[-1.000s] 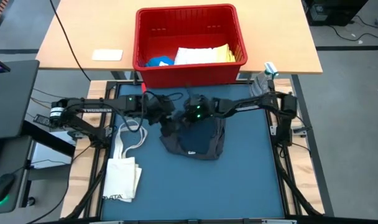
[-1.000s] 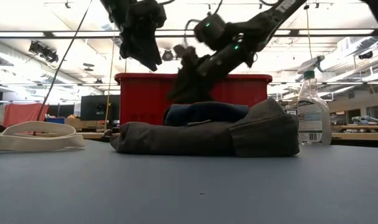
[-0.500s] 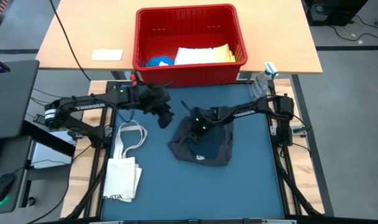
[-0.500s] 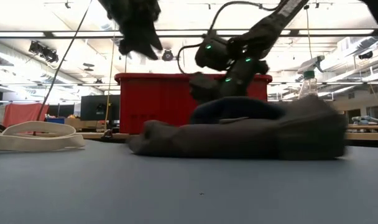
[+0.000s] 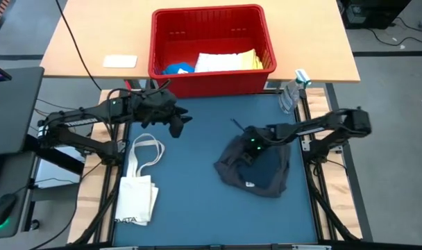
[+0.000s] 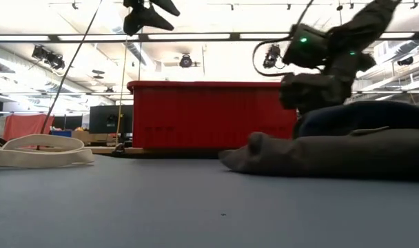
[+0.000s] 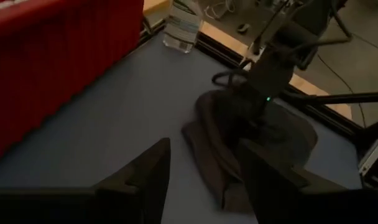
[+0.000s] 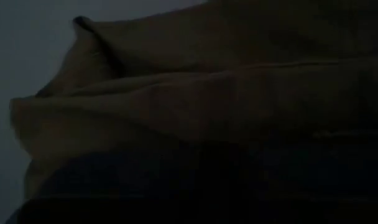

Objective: Fold Laundry from Bin
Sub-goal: Move the folded clothes to the right of the table

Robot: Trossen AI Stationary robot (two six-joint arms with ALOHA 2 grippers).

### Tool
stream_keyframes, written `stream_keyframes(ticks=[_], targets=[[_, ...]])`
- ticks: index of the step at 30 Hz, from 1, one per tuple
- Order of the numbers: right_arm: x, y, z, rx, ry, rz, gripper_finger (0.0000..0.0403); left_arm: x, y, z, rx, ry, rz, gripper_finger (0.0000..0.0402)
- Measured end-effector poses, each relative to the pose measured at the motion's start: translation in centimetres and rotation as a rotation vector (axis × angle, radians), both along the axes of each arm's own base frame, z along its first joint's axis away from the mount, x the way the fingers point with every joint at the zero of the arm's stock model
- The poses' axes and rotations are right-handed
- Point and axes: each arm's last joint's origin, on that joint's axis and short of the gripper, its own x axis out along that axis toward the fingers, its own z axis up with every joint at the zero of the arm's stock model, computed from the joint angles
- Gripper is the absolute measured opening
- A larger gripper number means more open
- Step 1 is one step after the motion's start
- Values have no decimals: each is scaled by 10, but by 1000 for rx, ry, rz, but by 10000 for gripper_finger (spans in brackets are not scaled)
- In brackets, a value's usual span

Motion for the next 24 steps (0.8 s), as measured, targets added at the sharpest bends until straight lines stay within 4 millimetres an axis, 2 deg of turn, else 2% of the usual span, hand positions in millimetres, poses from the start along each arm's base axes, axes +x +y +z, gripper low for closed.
stream_keyframes(ticks=[5, 10, 13, 17, 24], targets=[[-16, -4, 26, -15, -125, -29, 61, 1, -9, 0, 3, 1, -22, 192], [-18, -11, 55, -76, -300, -82, 61, -8, -10, 7, 47, -14, 1, 192], [-17, -13, 66, -75, -383, -125, 61, -15, -6, 9, 72, -8, 24, 192], [-14, -11, 71, -72, -441, -129, 61, -24, -1, 14, 77, -32, 56, 192], [0, -12, 66, -100, -502, -136, 61, -24, -3, 15, 77, -36, 47, 192]])
